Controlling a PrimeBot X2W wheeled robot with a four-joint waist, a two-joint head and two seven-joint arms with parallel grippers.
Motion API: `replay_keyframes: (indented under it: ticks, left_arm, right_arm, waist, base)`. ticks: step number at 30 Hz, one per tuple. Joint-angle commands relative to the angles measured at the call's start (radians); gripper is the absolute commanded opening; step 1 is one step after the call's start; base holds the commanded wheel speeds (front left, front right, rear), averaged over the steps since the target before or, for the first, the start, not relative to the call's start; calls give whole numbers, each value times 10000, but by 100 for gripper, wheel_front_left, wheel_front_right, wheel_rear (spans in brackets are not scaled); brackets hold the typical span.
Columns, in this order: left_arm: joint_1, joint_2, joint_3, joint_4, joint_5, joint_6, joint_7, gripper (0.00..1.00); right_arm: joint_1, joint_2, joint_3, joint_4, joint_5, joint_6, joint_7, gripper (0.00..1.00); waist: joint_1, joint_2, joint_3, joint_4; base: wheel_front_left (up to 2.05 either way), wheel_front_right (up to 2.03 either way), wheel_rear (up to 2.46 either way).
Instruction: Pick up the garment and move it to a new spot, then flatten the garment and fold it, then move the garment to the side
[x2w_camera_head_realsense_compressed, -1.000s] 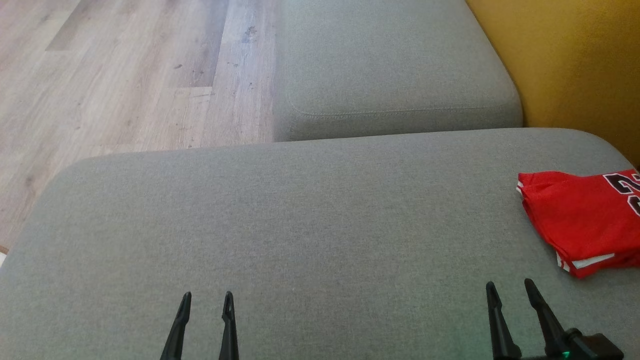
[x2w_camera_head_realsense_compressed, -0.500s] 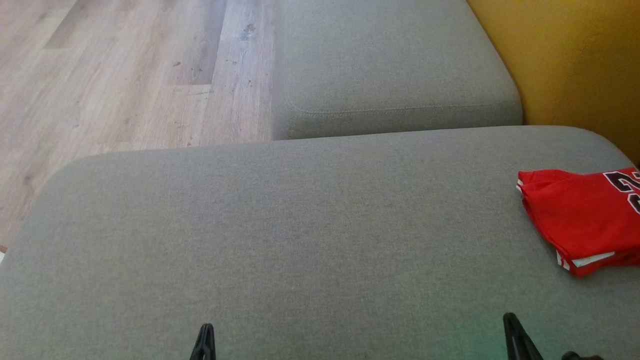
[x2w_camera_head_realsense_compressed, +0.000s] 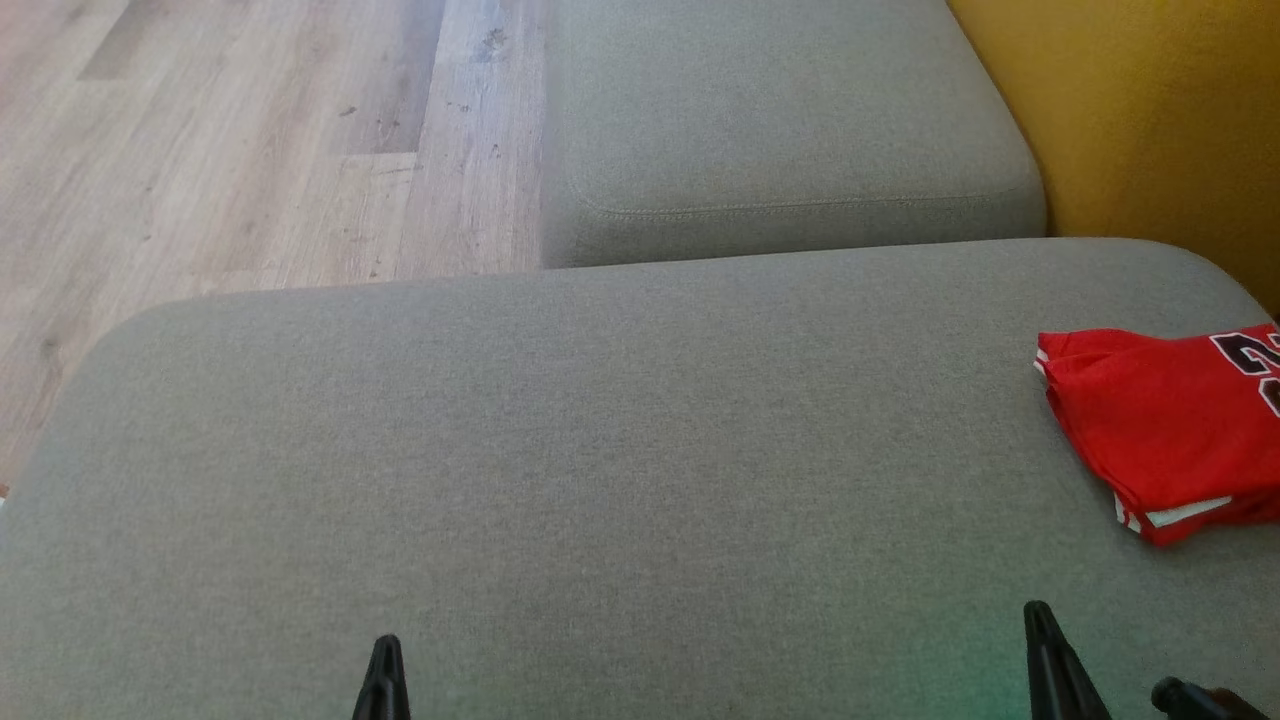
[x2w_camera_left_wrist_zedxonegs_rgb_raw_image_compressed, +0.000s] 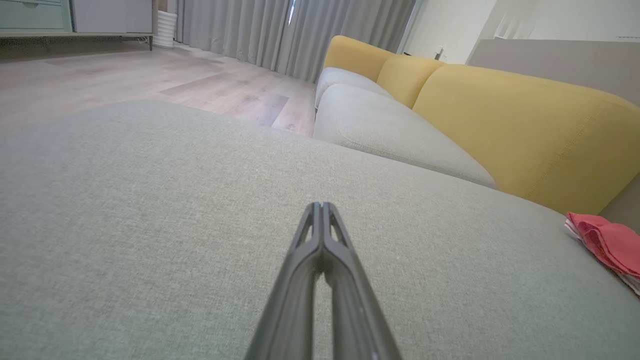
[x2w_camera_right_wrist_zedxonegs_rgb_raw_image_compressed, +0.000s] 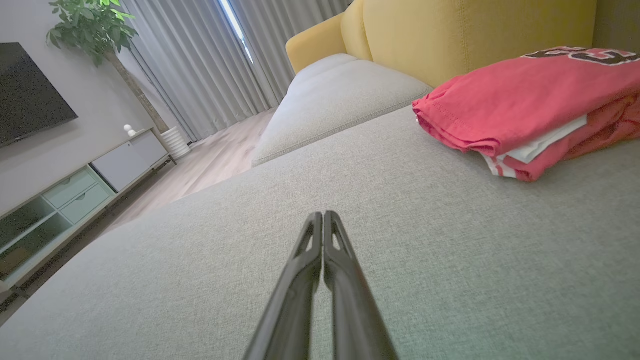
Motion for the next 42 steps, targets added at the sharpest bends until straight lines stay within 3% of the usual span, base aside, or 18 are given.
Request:
replay_keyframes:
  ticks: [1,42]
  left_arm:
    - [-505,80,186,-235,-342,-73,43,0]
    - [-1822,195,1202,221,-5280,-791,1098,0]
  right_arm:
    - [-514,-91,-52,-265,354,12,59,0]
    - [-1866,-147,-516,-17,5151,34,1141,0]
  waist:
    - [0,0,24,-5]
    - [0,0,591,-108]
  base:
    - [0,0,0]
    - [0,0,0]
